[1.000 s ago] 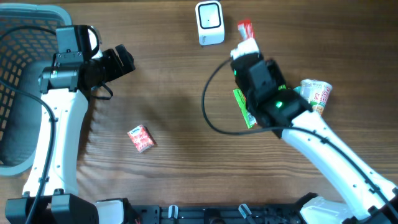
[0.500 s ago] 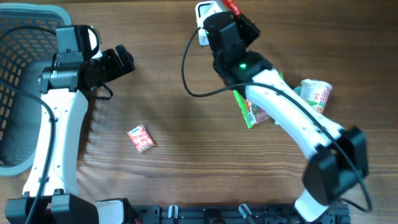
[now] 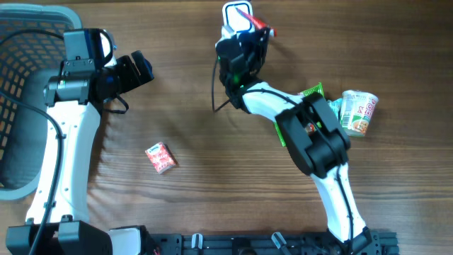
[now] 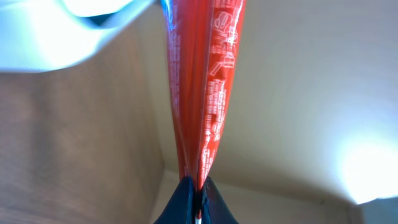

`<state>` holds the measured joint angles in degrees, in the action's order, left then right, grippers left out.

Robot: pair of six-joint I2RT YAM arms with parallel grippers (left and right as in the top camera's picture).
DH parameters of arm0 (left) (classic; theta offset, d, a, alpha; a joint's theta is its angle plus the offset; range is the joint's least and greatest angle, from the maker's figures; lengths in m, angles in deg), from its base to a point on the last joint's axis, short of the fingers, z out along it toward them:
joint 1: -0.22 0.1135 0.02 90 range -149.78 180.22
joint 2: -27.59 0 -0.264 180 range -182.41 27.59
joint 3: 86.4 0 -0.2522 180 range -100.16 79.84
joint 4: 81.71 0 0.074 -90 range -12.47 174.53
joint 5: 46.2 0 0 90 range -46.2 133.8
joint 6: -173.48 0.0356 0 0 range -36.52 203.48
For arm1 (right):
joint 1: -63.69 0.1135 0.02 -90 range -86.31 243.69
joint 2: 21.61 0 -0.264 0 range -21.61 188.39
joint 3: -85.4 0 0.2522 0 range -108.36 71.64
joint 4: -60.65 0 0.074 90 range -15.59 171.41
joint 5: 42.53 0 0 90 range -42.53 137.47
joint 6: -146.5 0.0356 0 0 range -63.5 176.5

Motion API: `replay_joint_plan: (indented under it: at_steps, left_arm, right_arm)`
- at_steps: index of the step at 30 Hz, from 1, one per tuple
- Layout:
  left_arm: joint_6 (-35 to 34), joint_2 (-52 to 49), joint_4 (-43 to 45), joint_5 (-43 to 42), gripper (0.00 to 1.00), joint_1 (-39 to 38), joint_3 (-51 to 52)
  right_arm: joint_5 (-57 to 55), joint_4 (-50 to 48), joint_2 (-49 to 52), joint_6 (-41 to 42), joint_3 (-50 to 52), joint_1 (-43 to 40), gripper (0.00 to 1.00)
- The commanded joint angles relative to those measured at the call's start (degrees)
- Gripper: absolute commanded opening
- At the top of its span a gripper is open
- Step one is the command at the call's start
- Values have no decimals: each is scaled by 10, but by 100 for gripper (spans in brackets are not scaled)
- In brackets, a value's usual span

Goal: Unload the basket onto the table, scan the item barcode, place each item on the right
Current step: 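Hold the Nescafe stick barcode in front of the scanner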

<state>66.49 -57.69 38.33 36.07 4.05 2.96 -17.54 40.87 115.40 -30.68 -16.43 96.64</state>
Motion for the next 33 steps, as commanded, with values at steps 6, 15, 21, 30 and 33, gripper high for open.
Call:
replay_joint_plan:
  at_steps: [6, 15, 21, 30, 33]
  left_arm:
    - [7, 4, 1, 1, 100, 4, -3]
    - [7, 4, 1, 1, 100, 4, -3]
    - [7, 4, 1, 1, 100, 4, -3]
    - [7, 4, 1, 1, 100, 4, -3]
    - [7, 4, 1, 1, 100, 4, -3]
  right_arm:
    - [10, -43, 43, -78, -5, -17, 4]
    - [37, -226, 42, -121, -5, -20, 4]
    - [73, -112, 42, -80, -5, -15, 4]
    - [110, -18, 42, -23, -5, -3, 4]
    - [69, -146, 40, 2, -5, -3, 4]
